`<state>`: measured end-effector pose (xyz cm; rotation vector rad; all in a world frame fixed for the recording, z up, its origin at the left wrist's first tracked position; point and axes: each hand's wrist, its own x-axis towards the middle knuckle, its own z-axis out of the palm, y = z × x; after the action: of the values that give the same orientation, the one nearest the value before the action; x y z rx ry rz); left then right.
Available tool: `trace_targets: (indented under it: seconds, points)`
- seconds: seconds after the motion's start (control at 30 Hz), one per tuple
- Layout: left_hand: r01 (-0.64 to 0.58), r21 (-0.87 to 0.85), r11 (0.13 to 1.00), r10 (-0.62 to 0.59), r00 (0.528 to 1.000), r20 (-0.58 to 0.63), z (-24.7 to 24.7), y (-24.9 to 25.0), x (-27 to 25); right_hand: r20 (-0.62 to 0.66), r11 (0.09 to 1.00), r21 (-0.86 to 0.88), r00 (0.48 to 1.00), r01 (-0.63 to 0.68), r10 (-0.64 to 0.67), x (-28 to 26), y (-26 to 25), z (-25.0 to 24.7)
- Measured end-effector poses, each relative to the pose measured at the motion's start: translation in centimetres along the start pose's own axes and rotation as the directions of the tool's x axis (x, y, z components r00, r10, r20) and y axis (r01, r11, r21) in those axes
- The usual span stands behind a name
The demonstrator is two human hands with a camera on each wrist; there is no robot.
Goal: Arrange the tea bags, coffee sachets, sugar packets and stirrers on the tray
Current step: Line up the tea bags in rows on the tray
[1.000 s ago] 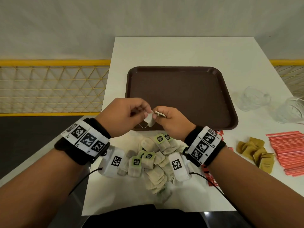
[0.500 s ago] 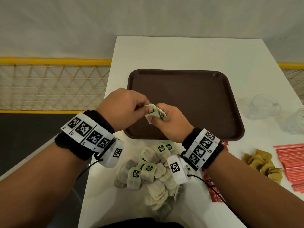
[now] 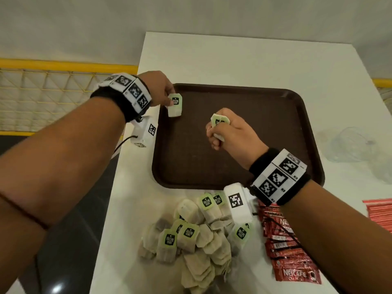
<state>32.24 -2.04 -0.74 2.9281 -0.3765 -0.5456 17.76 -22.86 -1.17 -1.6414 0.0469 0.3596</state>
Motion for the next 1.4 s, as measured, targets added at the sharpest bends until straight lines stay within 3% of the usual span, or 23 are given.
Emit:
trace_targets:
  seconds: [0.07,0.17,0.5,0.57,0.63,0.73,0.77,0.87,1.03,1.13,1.3,1.4]
  points:
    - [0.006,0.063,0.998,-0.007,1.000,0.020,0.6,0.1,1.8,0.004,0.994,-0.102,1.000,0.031,-0.031,0.2,0.3,-0.5]
    - [0.022,0.123,0.992,-0.015,0.998,-0.054,1.1,0.1,3.5,-0.005,0.978,-0.199,0.998,0.059,-0.061,0.3,0.7,-1.0]
    - [0.116,0.079,0.990,-0.100,0.978,-0.184,1.2,0.2,4.1,-0.005,0.987,-0.148,0.998,0.057,-0.058,-0.4,0.8,-1.4]
    - [0.059,-0.010,0.998,-0.059,0.957,-0.285,0.8,1.1,2.5,-0.003,0.992,-0.113,0.998,0.056,-0.057,-0.2,0.8,-1.3]
    - [-0.103,-0.226,0.969,0.018,0.937,-0.348,0.2,2.5,-0.2,-0.013,0.993,-0.099,0.998,0.062,-0.064,-0.1,0.8,-1.2]
    - [-0.331,-0.523,0.785,0.202,0.936,-0.289,-0.4,4.9,-5.7,-0.037,0.994,-0.082,0.997,0.069,-0.073,-0.1,0.7,-0.9]
    - [-0.363,-0.547,0.755,0.259,0.930,-0.260,-0.4,5.3,-7.2,-0.041,0.994,-0.074,0.996,0.077,-0.080,-0.2,0.6,-0.8]
    - [-0.398,-0.482,0.781,0.327,0.917,-0.227,0.4,5.8,-9.3,-0.032,0.992,-0.060,0.993,0.113,-0.115,-0.5,0.5,-0.4]
    - [-0.400,-0.424,0.812,0.290,0.908,-0.303,1.2,5.8,-9.6,-0.016,0.987,-0.140,0.996,0.085,-0.089,-1.1,0.7,0.0]
    - [-0.363,-0.488,0.794,0.223,0.920,-0.322,1.1,5.2,-9.1,-0.020,0.971,-0.234,0.999,0.038,-0.044,-2.3,1.1,0.0]
    - [-0.199,-0.483,0.853,0.107,0.971,-0.212,0.8,2.8,-6.8,0.145,0.859,-0.512,0.986,0.003,0.082,-5.5,2.5,-0.7]
    - [-0.100,-0.333,0.938,0.077,0.994,-0.081,1.4,1.6,-5.0,0.199,0.625,-0.778,0.968,0.060,0.155,-7.0,3.0,-0.6]
